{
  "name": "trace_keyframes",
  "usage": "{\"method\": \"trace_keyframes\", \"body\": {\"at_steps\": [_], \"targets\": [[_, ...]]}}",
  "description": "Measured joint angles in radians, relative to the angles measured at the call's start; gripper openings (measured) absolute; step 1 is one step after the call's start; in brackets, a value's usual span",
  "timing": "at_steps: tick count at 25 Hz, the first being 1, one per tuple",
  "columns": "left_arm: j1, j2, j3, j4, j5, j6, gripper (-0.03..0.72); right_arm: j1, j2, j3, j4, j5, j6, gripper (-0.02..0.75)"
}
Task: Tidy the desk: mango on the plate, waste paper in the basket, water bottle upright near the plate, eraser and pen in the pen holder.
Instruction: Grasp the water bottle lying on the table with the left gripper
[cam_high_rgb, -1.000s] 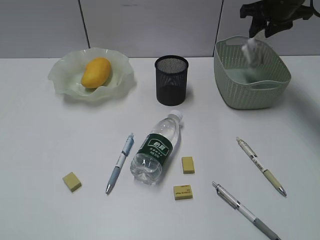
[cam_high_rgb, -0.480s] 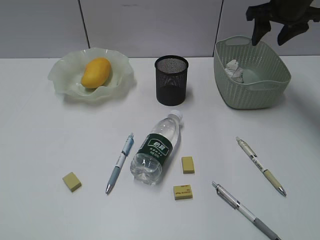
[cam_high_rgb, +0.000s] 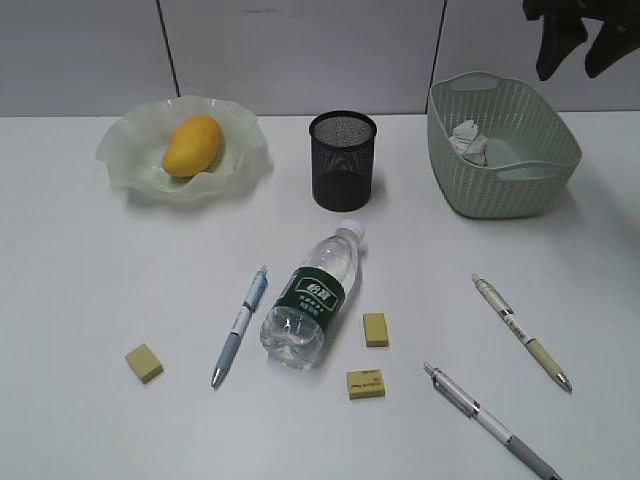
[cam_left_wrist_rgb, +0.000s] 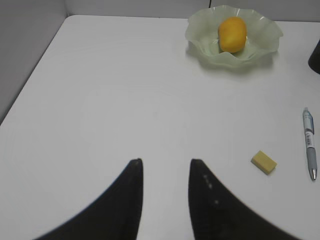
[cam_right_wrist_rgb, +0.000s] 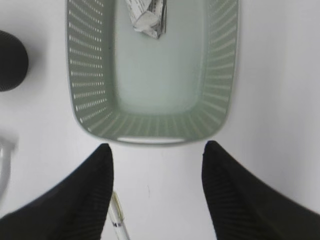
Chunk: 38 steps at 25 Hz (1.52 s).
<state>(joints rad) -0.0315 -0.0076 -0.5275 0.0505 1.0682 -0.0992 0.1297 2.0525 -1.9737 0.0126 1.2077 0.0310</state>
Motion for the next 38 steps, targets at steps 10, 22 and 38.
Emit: {"method": "trace_keyframes", "body": {"at_steps": [10,22,38], "targets": [[0.000,0.000,0.000,0.000,0.000,0.000,0.242,0.000,-0.376,0.475,0.070,0.000,-0.039,0.447],[0.000,0.000,0.000,0.010,0.000,0.000,0.241,0.000,-0.811,0.778,0.070,0.002,-0.040,0.447],[0.000,0.000,0.000,0.011,0.000,0.000,0.239,0.000,-1.444,1.187,0.071,-0.036,-0.037,0.447]]}}
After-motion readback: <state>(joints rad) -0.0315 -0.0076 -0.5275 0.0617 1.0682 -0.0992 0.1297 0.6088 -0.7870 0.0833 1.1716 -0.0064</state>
